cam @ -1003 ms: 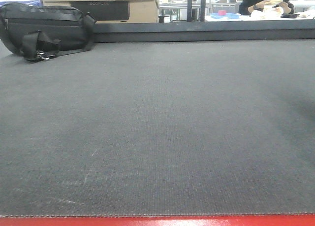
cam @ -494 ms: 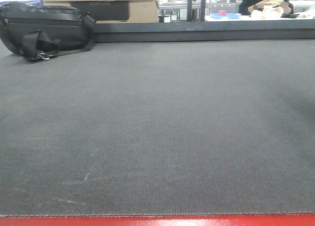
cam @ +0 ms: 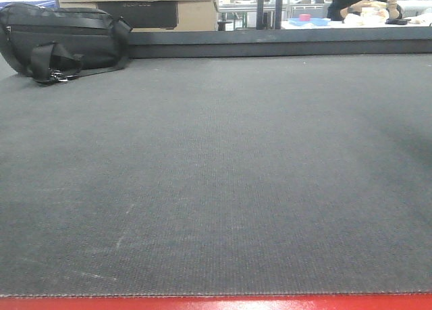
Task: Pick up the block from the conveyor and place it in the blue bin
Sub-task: 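Lift both held blocks up off the conveyor belt, then drive the base to the steel shelves of blue bins, holding blocks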
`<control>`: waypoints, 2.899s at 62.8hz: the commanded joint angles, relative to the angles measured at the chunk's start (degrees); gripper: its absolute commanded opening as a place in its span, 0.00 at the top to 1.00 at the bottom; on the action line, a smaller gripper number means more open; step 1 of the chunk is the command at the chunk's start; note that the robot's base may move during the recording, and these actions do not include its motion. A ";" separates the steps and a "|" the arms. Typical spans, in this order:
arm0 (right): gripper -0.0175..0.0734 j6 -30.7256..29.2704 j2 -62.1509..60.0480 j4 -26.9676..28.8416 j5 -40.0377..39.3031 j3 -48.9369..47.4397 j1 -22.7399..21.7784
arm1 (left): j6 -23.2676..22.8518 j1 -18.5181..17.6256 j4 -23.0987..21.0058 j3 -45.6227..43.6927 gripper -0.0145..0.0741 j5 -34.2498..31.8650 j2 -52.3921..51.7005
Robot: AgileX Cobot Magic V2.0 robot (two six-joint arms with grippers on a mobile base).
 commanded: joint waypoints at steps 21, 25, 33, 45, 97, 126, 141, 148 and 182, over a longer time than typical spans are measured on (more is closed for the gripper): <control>0.99 0.00 -8.50 -0.61 -11.47 -2.43 -0.22 | -0.34 -1.13 -7.46 -4.10 0.96 -11.75 -19.15; 0.99 0.00 -10.62 -0.99 -15.95 0.81 -0.22 | -0.34 -1.95 -7.46 -1.88 0.96 -17.38 -23.63; 0.99 0.00 -15.71 -0.99 -26.14 10.38 -0.22 | -0.34 -3.44 -7.93 4.41 0.96 -27.65 -32.72; 0.99 0.00 -24.89 -0.99 -35.22 21.00 -0.22 | -0.34 -3.95 -9.79 14.99 0.96 -36.28 -46.01; 0.99 0.00 -43.43 -0.99 -39.30 28.91 -0.22 | -0.34 -3.84 -9.20 34.29 0.96 -41.64 -76.09; 0.99 0.00 -44.17 -0.99 -39.44 28.91 -0.22 | -0.34 -3.84 -9.20 34.29 0.96 -42.01 -76.12; 0.99 0.00 -44.17 -0.99 -39.44 28.91 -0.22 | -0.34 -3.84 -9.20 34.29 0.96 -42.01 -76.12; 0.99 0.00 -44.17 -0.99 -39.44 28.91 -0.22 | -0.34 -3.84 -9.20 34.29 0.96 -42.01 -76.12; 0.99 0.00 -44.17 -0.99 -39.44 28.91 -0.22 | -0.34 -3.84 -9.20 34.29 0.96 -42.01 -76.12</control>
